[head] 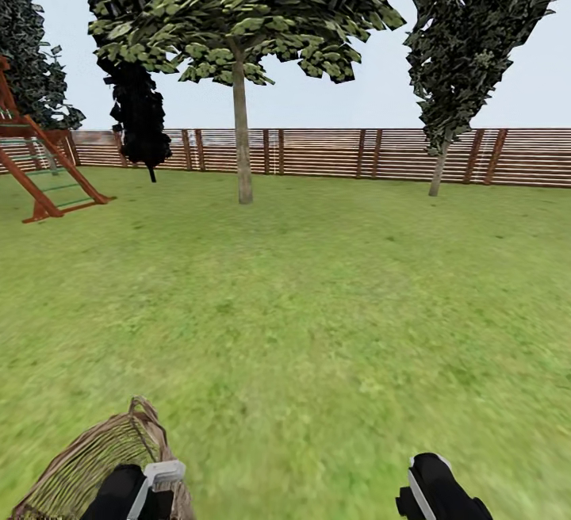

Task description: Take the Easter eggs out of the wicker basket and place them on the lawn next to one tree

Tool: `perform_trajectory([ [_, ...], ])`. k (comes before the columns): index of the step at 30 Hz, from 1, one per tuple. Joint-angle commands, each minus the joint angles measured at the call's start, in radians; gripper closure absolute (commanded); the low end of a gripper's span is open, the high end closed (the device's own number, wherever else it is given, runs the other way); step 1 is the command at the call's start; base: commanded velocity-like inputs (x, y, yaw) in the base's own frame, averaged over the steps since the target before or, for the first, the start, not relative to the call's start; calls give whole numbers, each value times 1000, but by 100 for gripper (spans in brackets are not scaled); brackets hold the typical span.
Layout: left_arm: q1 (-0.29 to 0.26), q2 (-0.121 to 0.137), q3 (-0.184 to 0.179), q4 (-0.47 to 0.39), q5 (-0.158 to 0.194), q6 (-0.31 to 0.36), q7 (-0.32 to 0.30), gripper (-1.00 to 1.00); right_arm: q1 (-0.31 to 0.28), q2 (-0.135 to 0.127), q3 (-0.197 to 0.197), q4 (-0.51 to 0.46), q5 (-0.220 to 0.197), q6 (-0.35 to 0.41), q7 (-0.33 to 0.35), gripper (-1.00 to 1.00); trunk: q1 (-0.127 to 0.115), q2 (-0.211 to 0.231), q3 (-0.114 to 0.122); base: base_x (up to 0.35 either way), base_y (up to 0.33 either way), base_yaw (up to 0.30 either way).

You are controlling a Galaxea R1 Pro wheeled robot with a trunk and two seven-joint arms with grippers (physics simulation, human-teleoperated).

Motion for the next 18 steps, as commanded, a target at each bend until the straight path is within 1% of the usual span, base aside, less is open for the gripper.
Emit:
perform_trajectory([
  [1, -1, 1, 2, -3, -10, 4, -6, 100, -1, -2, -2, -1, 7, 5, 3, -100, 1, -1, -1, 338, 0, 0],
  [4, -1, 1, 2, -4, -9, 4, -6, 100, -1, -12, -3, -1, 6, 5, 4, -100, 1, -1, -1, 338, 0, 0],
  [18, -1, -6, -4, 1, -9, 2, -6, 100, -1, -13, -3, 0, 7, 5, 5, -100, 1, -1, -1, 338, 0, 0],
])
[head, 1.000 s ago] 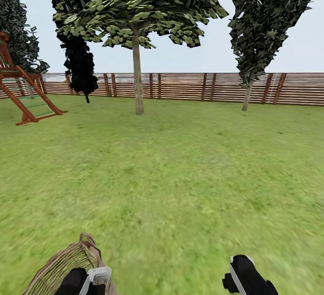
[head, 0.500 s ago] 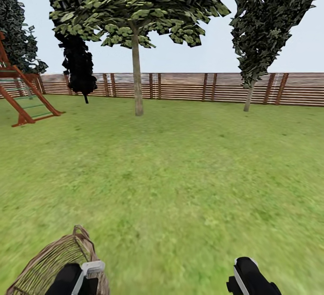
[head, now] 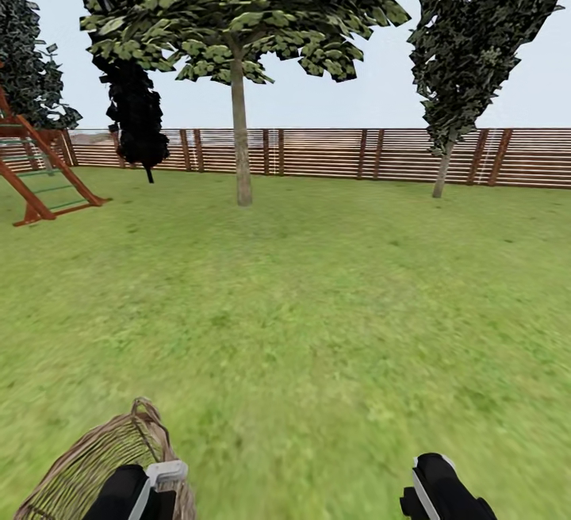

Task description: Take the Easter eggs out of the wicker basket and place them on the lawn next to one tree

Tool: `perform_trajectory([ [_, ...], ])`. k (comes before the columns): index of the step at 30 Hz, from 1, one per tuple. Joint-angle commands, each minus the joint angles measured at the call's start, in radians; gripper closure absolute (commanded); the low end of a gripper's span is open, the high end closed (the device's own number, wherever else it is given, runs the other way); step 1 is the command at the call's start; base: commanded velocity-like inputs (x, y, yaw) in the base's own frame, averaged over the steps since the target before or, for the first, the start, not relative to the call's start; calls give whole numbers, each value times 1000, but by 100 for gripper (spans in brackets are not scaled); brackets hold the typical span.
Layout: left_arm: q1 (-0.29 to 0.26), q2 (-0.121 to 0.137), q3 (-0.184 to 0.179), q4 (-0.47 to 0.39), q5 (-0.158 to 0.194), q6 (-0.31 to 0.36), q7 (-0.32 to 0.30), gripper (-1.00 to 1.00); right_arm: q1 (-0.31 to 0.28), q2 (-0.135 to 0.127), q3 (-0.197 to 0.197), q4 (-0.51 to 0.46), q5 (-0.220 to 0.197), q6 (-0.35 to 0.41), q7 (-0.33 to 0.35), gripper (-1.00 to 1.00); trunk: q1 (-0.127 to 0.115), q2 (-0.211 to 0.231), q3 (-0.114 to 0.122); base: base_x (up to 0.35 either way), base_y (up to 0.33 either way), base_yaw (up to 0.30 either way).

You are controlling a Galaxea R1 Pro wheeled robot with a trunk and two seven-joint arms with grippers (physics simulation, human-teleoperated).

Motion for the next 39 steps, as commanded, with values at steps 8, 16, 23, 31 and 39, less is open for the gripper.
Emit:
perform_trajectory([
  [8, -1, 1, 3, -3, -17, 4, -6, 100, -1, 1, -1, -1, 8, 5, 3, -100, 1, -1, -1, 338, 0, 0],
  [16, -1, 0, 3, -4, -17, 4, -7, 100, -1, 1, -1, -1, 8, 5, 3, -100, 1, -1, -1, 338, 0, 0],
  [23, -1, -2, 1, -1, -17, 4, -6, 100, -1, 1, -1, -1, 8, 5, 3, -100, 1, -1, -1, 338, 0, 0],
  [31, -1, 0, 1, -4, -17, 4, -6, 100, -1, 1, -2, -1, 8, 5, 3, -100, 1, -1, -1, 338, 0, 0],
  [39, -1, 0, 3, -4, -17, 4, -6, 100, -1, 1, -2, -1, 6, 5, 3, -100, 1, -1, -1, 338, 0, 0],
])
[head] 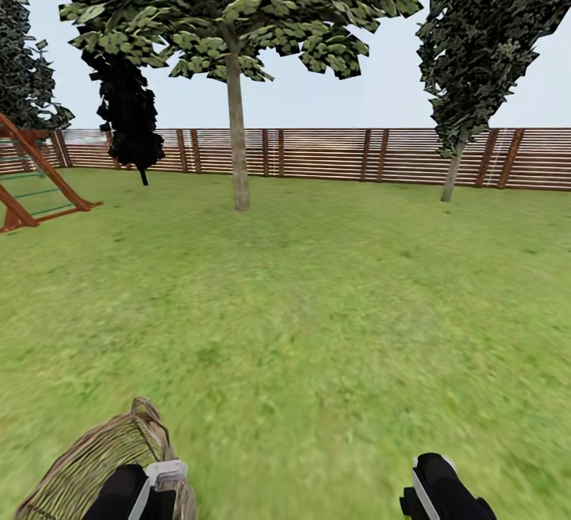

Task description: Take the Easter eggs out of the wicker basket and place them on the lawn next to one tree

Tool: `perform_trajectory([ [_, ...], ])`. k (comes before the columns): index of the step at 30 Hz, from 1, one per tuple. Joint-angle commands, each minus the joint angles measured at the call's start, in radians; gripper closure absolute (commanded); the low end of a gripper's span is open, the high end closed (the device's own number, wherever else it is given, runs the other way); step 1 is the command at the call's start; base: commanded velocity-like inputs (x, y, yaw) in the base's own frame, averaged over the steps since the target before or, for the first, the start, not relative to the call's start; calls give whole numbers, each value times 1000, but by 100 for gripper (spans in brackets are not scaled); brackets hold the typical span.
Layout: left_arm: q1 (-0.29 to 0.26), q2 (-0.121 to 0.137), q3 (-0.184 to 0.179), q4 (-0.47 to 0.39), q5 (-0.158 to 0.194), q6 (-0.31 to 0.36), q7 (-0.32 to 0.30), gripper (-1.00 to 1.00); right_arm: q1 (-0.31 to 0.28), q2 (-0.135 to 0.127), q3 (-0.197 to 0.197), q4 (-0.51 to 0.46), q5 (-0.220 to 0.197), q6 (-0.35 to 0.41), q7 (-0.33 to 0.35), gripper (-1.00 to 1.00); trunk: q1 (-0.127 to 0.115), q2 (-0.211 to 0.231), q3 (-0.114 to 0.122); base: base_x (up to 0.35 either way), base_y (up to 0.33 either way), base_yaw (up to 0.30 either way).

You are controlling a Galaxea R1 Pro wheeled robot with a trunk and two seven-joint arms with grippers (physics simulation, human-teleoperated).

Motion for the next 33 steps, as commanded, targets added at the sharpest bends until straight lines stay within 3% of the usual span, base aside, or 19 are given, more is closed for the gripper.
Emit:
perform_trajectory([
  [1, -1, 0, 2, -1, -18, 4, -6, 100, -1, 1, -2, -1, 8, 5, 3, -100, 1, -1, -1, 338, 0, 0],
  [33, -1, 0, 2, 0, -18, -1, -6, 100, 0, 0, -2, -1, 8, 5, 3, -100, 1, -1, -1, 338, 0, 0],
])
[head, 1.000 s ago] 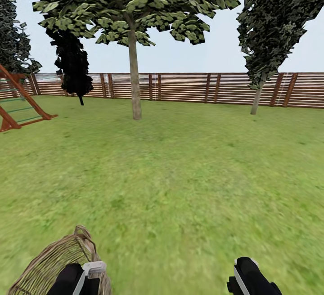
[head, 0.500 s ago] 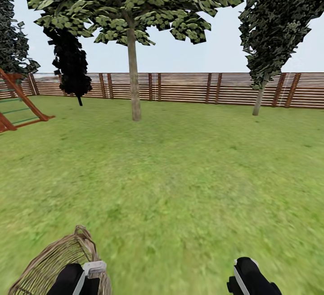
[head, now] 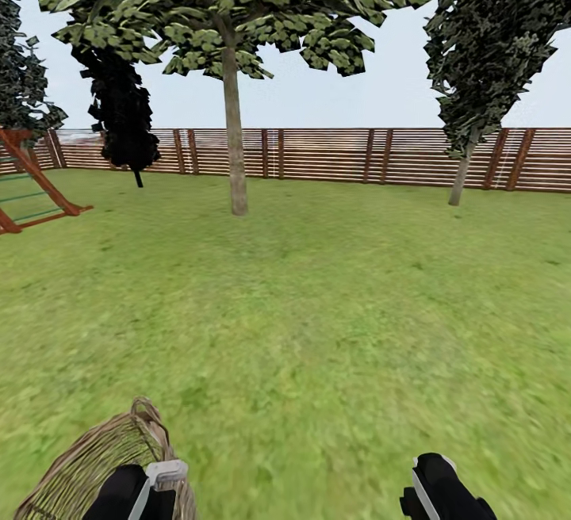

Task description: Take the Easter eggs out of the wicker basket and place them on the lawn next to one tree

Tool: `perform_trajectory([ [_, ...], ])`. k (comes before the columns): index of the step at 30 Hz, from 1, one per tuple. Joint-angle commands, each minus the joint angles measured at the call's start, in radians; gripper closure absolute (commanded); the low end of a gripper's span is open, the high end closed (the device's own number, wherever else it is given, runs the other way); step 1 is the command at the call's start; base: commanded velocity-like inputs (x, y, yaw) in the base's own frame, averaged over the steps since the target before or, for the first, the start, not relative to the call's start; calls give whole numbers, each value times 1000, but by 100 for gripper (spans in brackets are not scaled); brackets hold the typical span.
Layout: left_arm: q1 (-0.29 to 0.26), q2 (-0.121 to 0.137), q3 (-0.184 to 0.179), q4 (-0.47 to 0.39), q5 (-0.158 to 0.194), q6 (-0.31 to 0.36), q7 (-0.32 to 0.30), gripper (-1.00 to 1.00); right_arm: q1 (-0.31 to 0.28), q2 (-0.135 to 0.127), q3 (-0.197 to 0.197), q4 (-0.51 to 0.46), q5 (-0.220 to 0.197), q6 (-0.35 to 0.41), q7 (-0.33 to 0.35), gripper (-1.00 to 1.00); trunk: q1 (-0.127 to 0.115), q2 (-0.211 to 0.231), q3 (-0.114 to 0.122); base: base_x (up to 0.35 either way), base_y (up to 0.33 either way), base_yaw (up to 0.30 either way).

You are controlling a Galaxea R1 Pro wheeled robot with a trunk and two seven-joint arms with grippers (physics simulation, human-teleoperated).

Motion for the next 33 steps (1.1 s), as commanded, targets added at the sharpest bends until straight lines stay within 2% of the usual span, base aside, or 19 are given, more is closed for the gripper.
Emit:
perform_trajectory([
  [1, -1, 0, 2, -2, -17, 4, -6, 100, -1, 1, -2, -1, 8, 5, 3, -100, 1, -1, -1, 338, 0, 0],
  [33, -1, 3, 3, -3, -14, 5, -7, 100, 0, -1, -2, -1, 8, 4, 3, -100, 1, -1, -1, 338, 0, 0],
])
